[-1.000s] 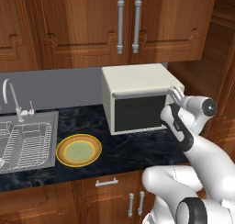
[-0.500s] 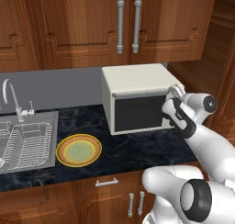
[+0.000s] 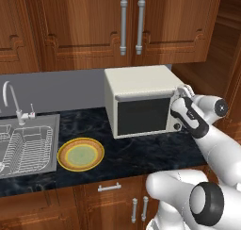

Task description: Pull the toaster oven rack outwards. Pick up the baguette from the plate and place it on the toaster oven rack. Close the toaster oven door fully and set the temperature to the lowest setting.

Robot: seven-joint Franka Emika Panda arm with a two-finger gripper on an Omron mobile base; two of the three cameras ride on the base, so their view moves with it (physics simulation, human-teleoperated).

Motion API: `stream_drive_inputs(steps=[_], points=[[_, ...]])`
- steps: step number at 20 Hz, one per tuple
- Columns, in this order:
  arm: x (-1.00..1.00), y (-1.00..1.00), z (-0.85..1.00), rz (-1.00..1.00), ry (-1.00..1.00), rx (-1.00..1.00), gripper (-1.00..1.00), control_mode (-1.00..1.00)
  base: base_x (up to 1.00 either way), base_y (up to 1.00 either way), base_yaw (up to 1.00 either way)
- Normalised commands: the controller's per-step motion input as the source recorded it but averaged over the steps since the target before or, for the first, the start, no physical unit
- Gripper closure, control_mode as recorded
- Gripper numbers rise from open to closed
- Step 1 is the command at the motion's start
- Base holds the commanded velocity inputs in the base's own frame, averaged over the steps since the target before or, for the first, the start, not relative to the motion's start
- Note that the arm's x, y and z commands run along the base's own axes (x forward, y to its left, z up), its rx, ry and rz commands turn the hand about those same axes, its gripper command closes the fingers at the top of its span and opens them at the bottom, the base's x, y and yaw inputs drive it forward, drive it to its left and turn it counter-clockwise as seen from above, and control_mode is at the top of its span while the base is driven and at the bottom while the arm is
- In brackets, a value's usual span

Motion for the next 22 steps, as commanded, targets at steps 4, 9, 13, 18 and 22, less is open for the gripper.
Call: stream_drive_inputs(steps=[4, 9, 13, 18, 22], points=[[0.00, -0.03, 0.08, 0.01, -0.06, 0.01, -1.00, -1.00, 0.00, 0.00, 0.00], [0.00, -0.04, 0.00, 0.01, -0.02, 0.00, -1.00, -1.00, 0.00, 0.00, 0.00], [0.01, -0.03, 0.00, 0.01, 0.00, 0.00, -1.00, -1.00, 0.00, 0.00, 0.00], [0.08, -0.02, 0.00, 0.00, 0.00, 0.00, -1.00, -1.00, 0.00, 0.00, 0.00], [0.07, -0.11, 0.00, 0.03, 0.00, 0.00, -1.00, -1.00, 0.00, 0.00, 0.00]])
